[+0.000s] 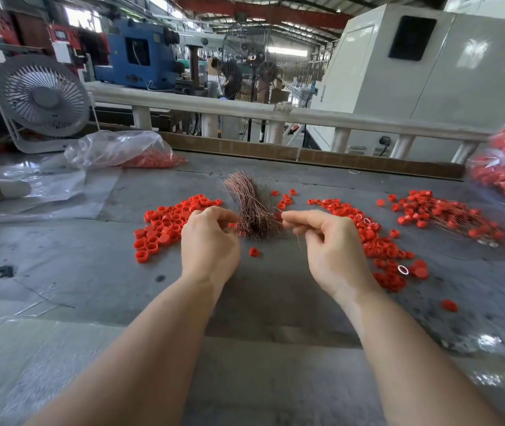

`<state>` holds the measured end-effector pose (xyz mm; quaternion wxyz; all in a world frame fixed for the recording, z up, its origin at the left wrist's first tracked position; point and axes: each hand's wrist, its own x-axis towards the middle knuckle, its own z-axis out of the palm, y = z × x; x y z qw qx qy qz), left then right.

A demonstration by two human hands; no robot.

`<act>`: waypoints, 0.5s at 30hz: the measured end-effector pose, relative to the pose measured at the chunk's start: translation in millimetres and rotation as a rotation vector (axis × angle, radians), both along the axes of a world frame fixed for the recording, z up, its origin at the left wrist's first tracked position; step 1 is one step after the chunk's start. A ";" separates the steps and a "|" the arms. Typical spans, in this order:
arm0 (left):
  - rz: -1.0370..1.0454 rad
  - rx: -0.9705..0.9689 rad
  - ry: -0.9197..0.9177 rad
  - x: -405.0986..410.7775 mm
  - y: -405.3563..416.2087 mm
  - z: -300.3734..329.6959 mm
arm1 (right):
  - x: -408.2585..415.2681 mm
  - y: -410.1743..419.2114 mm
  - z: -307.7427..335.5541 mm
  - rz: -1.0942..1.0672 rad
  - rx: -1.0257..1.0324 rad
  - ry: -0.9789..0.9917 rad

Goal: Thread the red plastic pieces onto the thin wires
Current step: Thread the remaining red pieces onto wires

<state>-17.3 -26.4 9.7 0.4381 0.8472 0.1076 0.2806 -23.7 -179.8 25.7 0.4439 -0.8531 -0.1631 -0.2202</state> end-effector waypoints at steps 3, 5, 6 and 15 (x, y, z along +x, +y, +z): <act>-0.006 0.017 0.017 0.5 0.6 -0.9 | -0.8 -0.3 1.7 0.008 0.077 -0.100; -0.009 0.040 0.028 -0.9 -0.1 -0.4 | -1.2 -1.0 3.0 0.002 0.132 -0.165; -0.007 0.059 0.034 -2.1 -0.3 0.2 | -1.1 -1.6 3.6 -0.006 0.158 -0.186; 0.042 0.530 0.389 -7.3 5.8 -0.4 | -3.1 -5.2 7.1 -0.080 0.298 -0.309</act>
